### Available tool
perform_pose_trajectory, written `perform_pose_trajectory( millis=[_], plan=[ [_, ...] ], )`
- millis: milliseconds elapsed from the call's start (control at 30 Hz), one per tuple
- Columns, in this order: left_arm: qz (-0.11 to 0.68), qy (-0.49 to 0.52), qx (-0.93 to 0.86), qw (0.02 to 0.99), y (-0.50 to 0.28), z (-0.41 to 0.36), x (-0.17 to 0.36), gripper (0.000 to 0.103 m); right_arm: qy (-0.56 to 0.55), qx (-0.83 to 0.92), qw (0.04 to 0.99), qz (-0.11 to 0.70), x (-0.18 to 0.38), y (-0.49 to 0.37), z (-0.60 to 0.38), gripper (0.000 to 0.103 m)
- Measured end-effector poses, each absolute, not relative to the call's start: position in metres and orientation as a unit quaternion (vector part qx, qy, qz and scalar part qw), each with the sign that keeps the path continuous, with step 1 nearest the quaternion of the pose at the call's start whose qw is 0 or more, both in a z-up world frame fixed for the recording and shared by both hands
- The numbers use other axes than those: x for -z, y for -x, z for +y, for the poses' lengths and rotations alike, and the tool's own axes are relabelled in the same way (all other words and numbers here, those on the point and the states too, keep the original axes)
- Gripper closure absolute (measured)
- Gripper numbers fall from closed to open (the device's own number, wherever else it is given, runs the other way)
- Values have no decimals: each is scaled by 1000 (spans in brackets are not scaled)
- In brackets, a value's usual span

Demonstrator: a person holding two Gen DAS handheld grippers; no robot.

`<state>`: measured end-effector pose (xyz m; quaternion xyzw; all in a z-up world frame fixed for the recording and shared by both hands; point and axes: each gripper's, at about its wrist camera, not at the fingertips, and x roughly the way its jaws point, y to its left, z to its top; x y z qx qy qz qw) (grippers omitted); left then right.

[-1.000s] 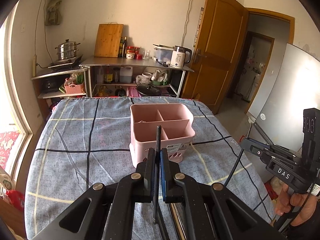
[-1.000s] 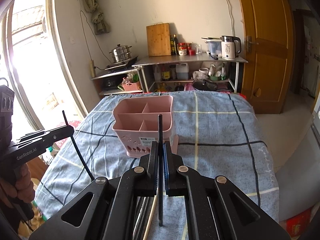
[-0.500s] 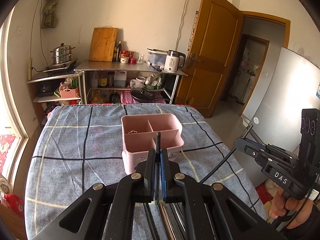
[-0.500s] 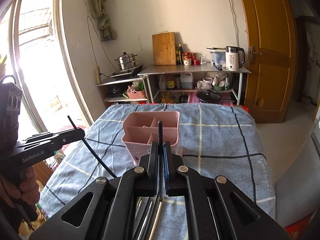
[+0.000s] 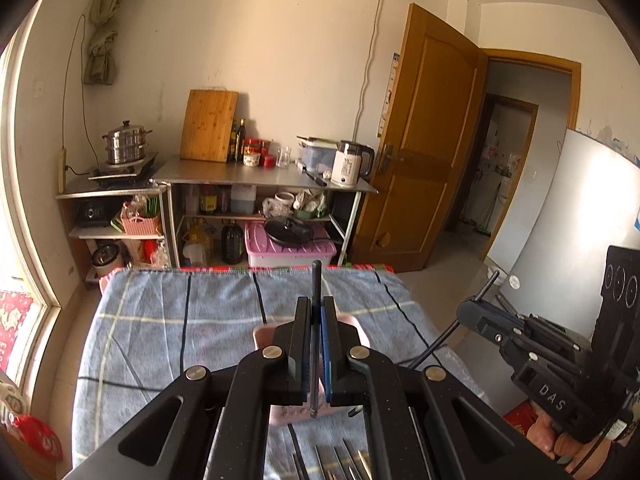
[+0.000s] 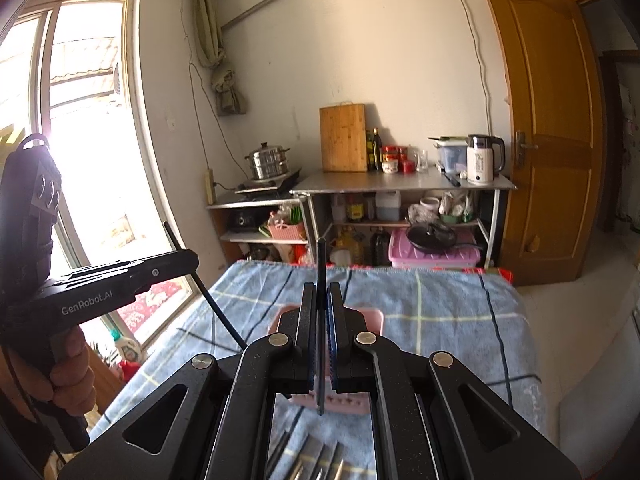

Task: Organize utensils
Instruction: 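Lift both held chopsticks and lower them upright into the pink basket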

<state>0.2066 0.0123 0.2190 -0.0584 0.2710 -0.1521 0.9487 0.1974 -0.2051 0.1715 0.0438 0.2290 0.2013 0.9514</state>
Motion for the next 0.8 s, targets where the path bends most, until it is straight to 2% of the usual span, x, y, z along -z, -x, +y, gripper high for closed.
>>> perform_pose_trajectory(
  millis=[167, 300, 800],
  plan=[
    [256, 57, 141, 955, -229, 18, -236, 99, -52, -208, 953, 215, -182, -216, -194, 98],
    [262, 58, 132, 954, -247, 22, -229, 99, -57, -211, 952, 215, -179, -232, -183, 98],
    [353, 69, 124, 925, -292, 22, -129, 99, -68, -202, 927, 309, -102, -278, -178, 98]
  ],
)
